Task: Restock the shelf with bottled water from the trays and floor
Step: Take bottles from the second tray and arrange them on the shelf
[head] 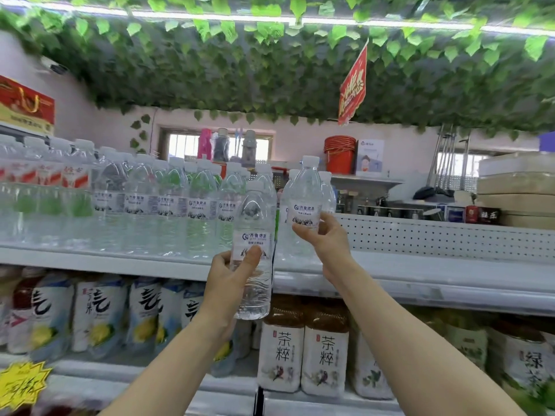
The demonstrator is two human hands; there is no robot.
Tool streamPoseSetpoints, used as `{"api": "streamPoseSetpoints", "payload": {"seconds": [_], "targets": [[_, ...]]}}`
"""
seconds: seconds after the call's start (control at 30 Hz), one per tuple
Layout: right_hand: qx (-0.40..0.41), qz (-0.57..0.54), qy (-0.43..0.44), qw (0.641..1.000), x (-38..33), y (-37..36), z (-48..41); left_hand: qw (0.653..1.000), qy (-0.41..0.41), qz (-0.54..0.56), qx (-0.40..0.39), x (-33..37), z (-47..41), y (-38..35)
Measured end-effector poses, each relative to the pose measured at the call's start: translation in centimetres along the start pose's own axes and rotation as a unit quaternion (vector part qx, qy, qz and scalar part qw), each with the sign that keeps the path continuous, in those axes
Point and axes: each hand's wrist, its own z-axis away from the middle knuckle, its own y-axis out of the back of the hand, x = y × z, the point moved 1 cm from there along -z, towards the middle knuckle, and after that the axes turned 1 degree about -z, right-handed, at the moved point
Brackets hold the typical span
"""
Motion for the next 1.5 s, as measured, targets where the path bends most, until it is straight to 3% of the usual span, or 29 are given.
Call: {"api": "streamPoseSetpoints", "payload": {"seconds": [0.7,1.03,1.13,1.3,1.43,1.5], "targets": [[0.001,0.180,0.003,0.984,1.2,-2.3,-1.1,1.000,-0.006,-0.017,0.014,0.3,-1.5,3.0],[0.046,0.257,0.004,0.965,1.4,-2.1,-1.2,1.000,-0.013,0.000,-0.011,0.0,-1.0,2.6],[0.010,0.264,0.001,0.964,1.4,-1.7,-0.9,1.000,-0.009,0.010,-0.018,0.0,-0.9,2.3],[-0.013,0.193,0.020,0.981,-0.4,0.1,3.8,0.999,-0.011,0.020,-0.039,0.3,-0.9,0.7],[-0.170,0.034,-0.071,0.982,-0.8,1.1,8.7,0.996,0.012,0.047,-0.076,0.4,-0.9,-1.8],[-0.188,0.010,-0.083,0.979,-0.6,1.9,10.0,0.992,0.022,0.070,-0.107,0.4,-0.8,-3.5]]}}
